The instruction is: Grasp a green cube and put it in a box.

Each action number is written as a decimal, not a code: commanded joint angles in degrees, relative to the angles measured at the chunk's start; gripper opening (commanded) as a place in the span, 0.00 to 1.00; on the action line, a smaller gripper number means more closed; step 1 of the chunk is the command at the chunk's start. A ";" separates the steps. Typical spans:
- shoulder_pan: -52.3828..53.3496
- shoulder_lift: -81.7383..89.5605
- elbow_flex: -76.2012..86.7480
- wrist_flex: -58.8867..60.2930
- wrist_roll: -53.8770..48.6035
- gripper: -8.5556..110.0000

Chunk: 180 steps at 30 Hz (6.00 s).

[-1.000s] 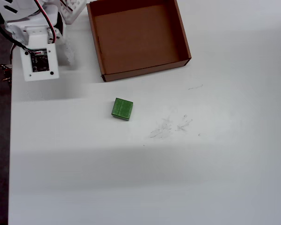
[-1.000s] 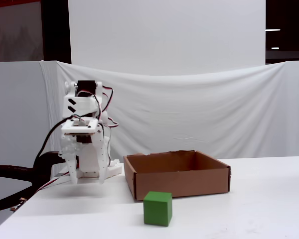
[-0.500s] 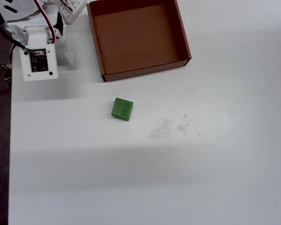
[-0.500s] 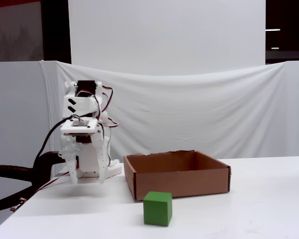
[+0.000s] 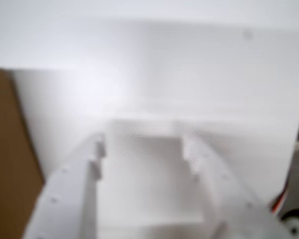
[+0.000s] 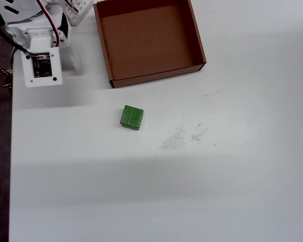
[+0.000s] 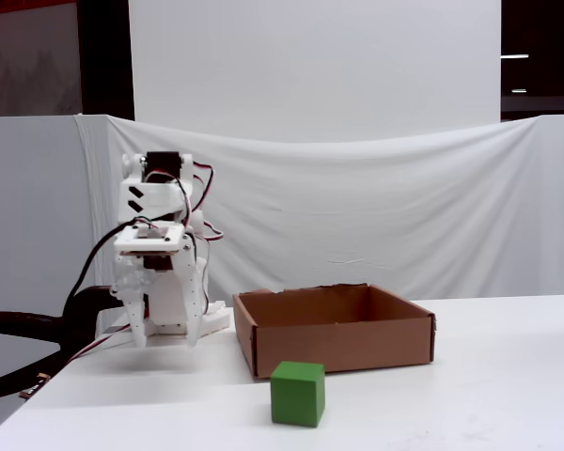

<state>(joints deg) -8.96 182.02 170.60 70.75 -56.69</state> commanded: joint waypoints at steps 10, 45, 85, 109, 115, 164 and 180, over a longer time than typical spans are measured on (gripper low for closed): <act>-0.79 0.26 -0.26 -0.26 0.18 0.26; -2.29 -19.07 -11.43 -7.82 0.88 0.25; -20.48 -77.78 -49.66 -40.78 13.10 0.35; -16.88 -83.94 -48.08 -40.87 26.19 0.35; -19.25 -84.73 -51.24 -38.85 28.12 0.35; -19.16 -82.09 -52.56 -34.72 28.30 0.21; -18.98 -77.61 -52.65 -30.85 27.69 0.29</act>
<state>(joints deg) -28.30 101.60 118.04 41.57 -28.56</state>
